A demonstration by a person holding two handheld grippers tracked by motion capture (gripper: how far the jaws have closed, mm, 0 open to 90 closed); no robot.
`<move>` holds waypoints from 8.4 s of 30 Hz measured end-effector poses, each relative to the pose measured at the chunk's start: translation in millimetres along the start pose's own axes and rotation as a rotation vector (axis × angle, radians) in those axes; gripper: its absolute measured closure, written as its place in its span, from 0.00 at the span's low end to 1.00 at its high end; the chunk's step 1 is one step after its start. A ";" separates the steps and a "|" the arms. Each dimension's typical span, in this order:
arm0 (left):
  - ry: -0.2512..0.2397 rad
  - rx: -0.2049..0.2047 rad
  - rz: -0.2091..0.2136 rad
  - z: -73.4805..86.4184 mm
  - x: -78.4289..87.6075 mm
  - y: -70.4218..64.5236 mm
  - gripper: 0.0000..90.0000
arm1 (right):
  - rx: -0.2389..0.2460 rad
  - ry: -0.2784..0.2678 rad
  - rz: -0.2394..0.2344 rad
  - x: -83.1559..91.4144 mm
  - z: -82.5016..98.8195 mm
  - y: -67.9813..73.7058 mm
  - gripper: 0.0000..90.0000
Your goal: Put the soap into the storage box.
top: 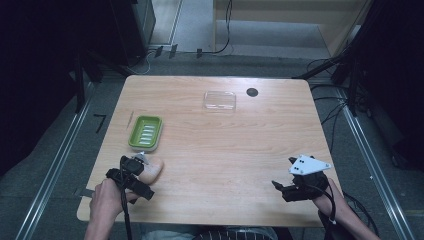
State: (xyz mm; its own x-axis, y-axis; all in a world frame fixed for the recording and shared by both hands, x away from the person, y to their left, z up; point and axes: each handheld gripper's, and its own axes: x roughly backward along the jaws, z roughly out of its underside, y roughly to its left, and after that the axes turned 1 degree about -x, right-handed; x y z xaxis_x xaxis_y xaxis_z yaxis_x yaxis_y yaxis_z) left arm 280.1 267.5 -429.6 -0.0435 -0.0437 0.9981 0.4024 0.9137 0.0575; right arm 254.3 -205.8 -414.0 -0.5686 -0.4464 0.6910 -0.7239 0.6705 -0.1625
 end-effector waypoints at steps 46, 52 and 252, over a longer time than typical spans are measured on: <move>-0.037 0.017 0.052 -61.4 -21.0 12.0 0.17 | -0.005 -0.005 0.001 0.9 0.9 -1.0 0.15; -0.045 0.014 0.063 -60.6 -21.7 12.4 0.27 | -0.005 -0.006 0.000 0.8 1.0 -1.2 0.15; -0.314 0.124 -0.029 -105.0 22.4 76.3 0.38 | -0.001 -0.002 -0.001 -0.2 0.0 -1.1 0.15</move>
State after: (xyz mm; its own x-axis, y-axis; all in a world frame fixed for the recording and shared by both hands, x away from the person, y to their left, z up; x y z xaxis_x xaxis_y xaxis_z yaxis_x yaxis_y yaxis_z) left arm 405.8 293.8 -400.5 -0.3406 0.0387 0.9394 0.2837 0.9568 0.0634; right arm 255.3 -206.5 -414.0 -0.5684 -0.4484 0.6898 -0.7243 0.6704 -0.1610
